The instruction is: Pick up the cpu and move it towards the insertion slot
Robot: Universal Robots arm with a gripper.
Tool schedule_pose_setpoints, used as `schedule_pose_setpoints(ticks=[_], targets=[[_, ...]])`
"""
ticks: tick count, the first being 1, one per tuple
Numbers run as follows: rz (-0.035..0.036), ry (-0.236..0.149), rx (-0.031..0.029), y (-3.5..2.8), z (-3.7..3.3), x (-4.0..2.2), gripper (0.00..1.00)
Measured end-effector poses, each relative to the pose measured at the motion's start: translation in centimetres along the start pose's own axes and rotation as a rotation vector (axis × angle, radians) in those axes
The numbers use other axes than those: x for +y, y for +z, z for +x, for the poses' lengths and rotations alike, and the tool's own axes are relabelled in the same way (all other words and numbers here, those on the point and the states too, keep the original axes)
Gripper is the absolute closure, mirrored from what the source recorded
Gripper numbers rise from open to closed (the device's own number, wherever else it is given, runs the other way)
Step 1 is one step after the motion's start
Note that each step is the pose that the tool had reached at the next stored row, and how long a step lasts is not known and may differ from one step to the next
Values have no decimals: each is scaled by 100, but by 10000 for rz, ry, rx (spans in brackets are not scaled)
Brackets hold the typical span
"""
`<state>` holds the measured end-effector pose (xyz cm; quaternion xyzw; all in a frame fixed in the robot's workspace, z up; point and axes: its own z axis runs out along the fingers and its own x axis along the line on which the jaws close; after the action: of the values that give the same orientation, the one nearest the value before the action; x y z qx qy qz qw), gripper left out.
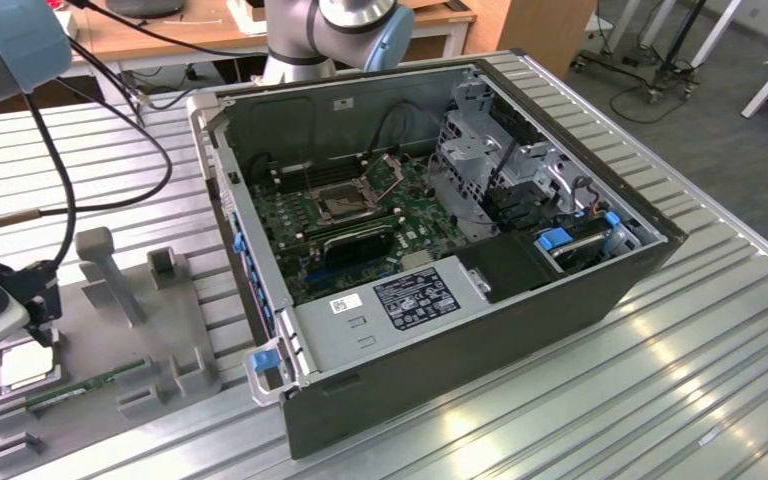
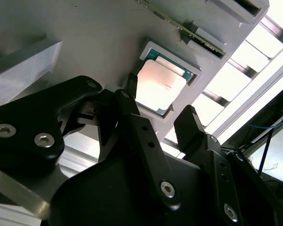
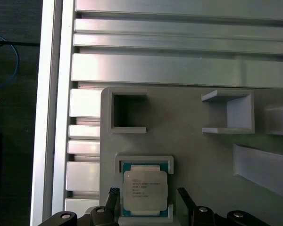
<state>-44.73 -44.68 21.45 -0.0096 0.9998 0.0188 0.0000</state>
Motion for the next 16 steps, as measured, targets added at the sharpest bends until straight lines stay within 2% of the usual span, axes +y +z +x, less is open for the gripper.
schedule_pose_setpoints(ticks=[7,16], targets=[[1,0,2,36,0,-1,41],[2,0,2,124,0,-5,41]])
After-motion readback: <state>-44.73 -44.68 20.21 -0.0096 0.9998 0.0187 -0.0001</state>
